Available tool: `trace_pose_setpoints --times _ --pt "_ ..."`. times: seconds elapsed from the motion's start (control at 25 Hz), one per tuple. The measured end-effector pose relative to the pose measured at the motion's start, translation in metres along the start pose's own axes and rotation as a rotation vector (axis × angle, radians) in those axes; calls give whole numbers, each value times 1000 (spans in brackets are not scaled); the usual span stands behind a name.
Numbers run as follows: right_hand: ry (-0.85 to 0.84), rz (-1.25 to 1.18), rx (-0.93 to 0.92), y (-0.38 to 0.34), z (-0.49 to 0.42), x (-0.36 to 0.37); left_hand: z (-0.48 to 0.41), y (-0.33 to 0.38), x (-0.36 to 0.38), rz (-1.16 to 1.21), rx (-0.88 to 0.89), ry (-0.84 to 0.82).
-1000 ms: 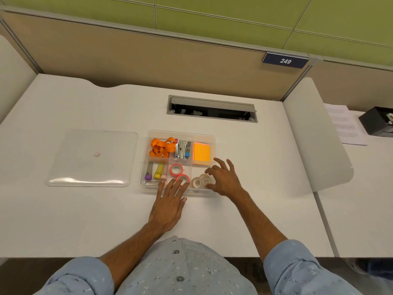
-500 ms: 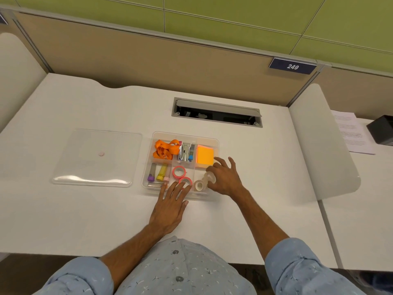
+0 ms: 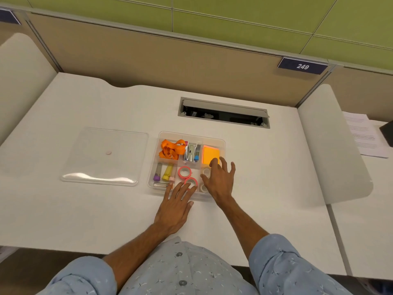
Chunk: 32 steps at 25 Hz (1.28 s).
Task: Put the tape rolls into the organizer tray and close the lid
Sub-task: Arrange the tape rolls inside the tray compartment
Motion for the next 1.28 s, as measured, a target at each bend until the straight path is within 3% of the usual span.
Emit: trace_pose_setpoints --times 0.16,0.36,0.68,0.88,1.08,1.28 --pt "9 31 50 4 0 16 1 -1 3 -38 14 -18" --pt "72 -96 33 17 4 12 1 0 2 -41 23 -22" --pt "-40 -157 -1 16 5 5 0 2 0 -39 13 -60" --pt "-13 -226 -75 25 5 -11 0 1 0 -14 4 -96" --pt "-103 8 -253 40 9 -7 0 2 -2 17 -13 -105" --pt "-217 210 -284 30 6 0 1 4 -8 44 -26 -95"
Point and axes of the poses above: each hand's wrist, its own z-axis away from the middle knuckle, its own x-axis out of the palm, y = z × x, the point moved 7 cm from there along -z, towards the middle knuckle, and after that the axes turned 9 degrees about x, right-handed, at the moved point
